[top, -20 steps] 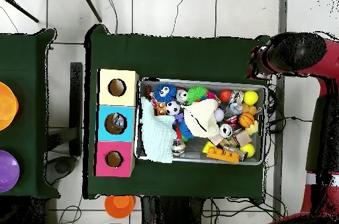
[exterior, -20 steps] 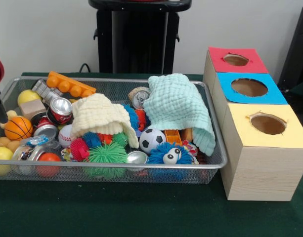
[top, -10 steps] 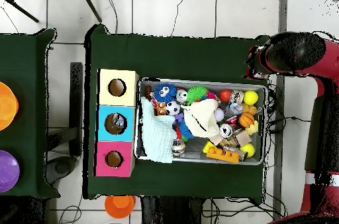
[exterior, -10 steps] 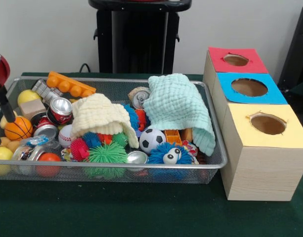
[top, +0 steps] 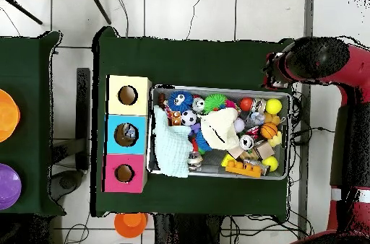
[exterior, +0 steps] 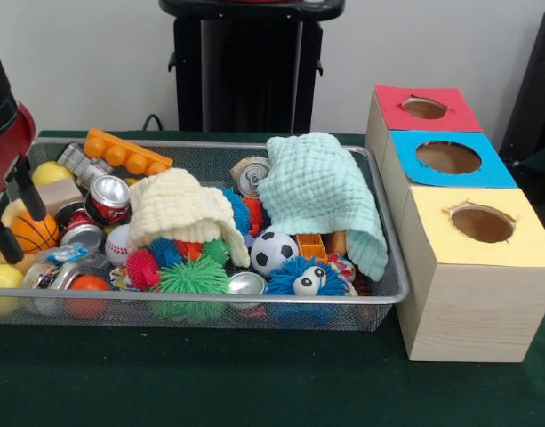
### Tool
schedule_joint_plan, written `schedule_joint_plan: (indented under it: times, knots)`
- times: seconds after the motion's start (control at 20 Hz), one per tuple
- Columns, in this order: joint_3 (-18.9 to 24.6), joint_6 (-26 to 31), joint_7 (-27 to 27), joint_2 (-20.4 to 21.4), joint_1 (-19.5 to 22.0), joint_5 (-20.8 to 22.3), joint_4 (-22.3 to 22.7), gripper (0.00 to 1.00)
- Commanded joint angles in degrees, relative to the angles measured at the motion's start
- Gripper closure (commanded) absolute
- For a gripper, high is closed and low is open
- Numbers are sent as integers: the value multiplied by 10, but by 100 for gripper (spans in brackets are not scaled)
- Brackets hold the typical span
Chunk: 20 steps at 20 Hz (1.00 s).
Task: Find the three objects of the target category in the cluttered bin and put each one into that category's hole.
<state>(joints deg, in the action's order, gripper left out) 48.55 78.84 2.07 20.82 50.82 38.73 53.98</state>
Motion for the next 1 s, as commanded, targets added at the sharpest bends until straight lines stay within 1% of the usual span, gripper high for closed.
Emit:
schedule_joint_plan:
  times: [0.05,0.5,0.8,1.0]
  knots:
    - [-5,-6,-136,-25,9,-5,52,0]
    - [-11,-16,-145,-35,11,7,52,0]
    - [-20,-10,-151,-45,11,17,50,0]
    - [-22,-21,-155,-45,15,23,61,0]
